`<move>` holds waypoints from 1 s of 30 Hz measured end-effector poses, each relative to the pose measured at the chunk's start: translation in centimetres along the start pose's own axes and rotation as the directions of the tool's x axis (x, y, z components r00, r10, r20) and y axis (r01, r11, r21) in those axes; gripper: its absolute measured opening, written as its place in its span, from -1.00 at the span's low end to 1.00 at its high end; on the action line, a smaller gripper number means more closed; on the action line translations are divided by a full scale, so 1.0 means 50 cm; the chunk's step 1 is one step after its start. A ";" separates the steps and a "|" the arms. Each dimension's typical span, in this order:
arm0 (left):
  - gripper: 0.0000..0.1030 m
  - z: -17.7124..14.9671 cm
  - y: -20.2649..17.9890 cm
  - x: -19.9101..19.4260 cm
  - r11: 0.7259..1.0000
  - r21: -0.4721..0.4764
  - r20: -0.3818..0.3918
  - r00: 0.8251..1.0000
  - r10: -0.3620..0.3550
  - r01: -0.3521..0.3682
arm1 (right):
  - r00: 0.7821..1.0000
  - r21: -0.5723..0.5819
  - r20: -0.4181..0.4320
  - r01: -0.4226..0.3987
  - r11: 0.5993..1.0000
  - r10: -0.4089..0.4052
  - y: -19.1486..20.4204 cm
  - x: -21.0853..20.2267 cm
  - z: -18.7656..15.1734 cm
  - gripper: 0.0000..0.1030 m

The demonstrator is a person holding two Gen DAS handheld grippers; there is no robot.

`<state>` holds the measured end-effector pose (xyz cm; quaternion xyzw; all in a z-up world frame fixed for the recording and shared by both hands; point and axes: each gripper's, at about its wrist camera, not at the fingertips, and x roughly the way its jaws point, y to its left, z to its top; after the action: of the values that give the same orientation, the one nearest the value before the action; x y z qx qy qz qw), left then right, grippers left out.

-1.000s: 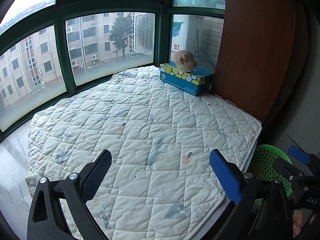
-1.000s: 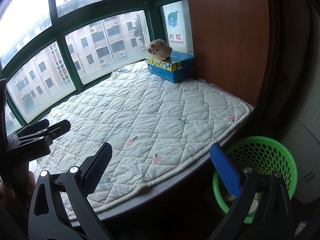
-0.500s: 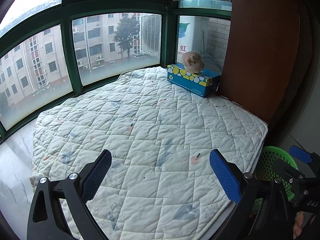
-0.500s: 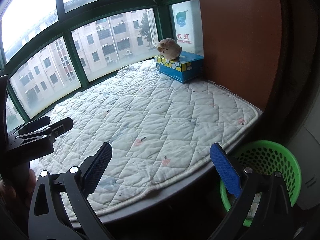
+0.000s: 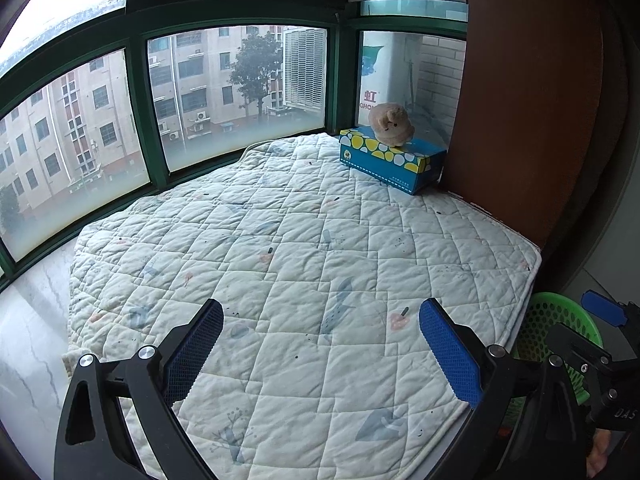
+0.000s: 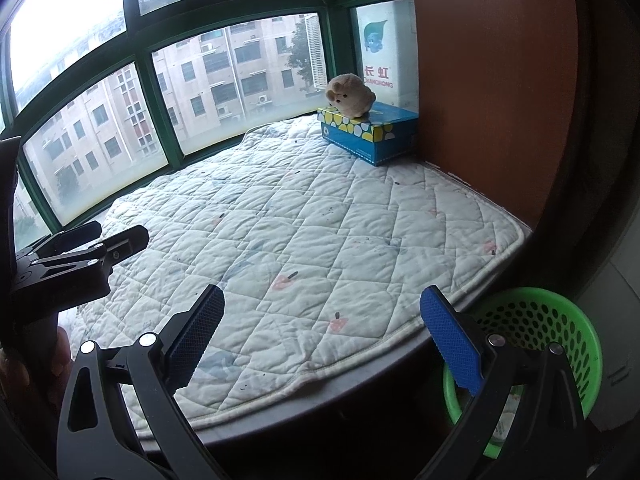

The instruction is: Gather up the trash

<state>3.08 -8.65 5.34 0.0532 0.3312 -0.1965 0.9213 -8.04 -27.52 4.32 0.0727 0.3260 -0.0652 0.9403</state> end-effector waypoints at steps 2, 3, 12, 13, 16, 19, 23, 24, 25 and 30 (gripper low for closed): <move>0.85 0.000 -0.001 0.000 1.000 0.004 0.000 1.000 0.003 -0.003 | 1.000 0.002 0.000 -0.002 1.000 0.002 0.000 0.000 0.000 0.89; 0.85 -0.001 0.001 0.001 1.000 0.005 0.000 1.000 0.003 -0.003 | 1.000 0.001 -0.001 -0.004 1.000 0.004 0.000 0.000 0.000 0.89; 0.85 -0.002 0.004 0.006 1.000 0.012 0.000 1.000 0.012 -0.012 | 1.000 -0.037 -0.007 -0.010 0.999 0.010 0.004 0.005 -0.002 0.89; 0.85 -0.002 0.005 0.007 1.000 0.013 -0.001 1.000 0.012 -0.012 | 1.000 -0.046 -0.008 -0.010 0.999 0.010 0.006 0.006 -0.002 0.89; 0.85 -0.003 0.007 0.008 1.000 0.013 -0.004 1.000 0.016 -0.015 | 1.000 -0.075 -0.007 -0.005 0.997 0.004 0.010 0.008 -0.003 0.89; 0.85 -0.004 0.011 0.011 1.000 0.008 -0.009 1.000 0.015 -0.015 | 1.000 -0.084 -0.007 -0.001 0.996 0.001 0.012 0.011 -0.003 0.89; 0.85 -0.005 0.013 0.012 1.000 0.009 -0.009 1.000 0.019 -0.019 | 1.000 -0.072 -0.009 -0.005 0.997 0.005 0.013 0.014 -0.003 0.89; 0.85 -0.004 0.014 0.012 1.000 0.008 -0.008 1.000 0.019 -0.019 | 1.000 -0.070 -0.009 -0.004 0.998 0.003 0.013 0.014 -0.002 0.89; 0.85 -0.004 0.015 0.012 1.000 0.007 -0.007 1.000 0.021 -0.021 | 1.000 -0.067 -0.009 -0.006 0.998 0.005 0.013 0.015 -0.001 0.89; 0.85 -0.003 0.024 0.010 0.999 -0.004 -0.002 0.999 0.032 -0.032 | 1.000 -0.046 -0.005 -0.006 0.999 0.006 0.015 0.017 0.007 0.89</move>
<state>3.81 -7.67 4.90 0.0571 0.3316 -0.1809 0.9242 -7.03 -26.89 4.14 0.0522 0.3293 -0.0547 0.9412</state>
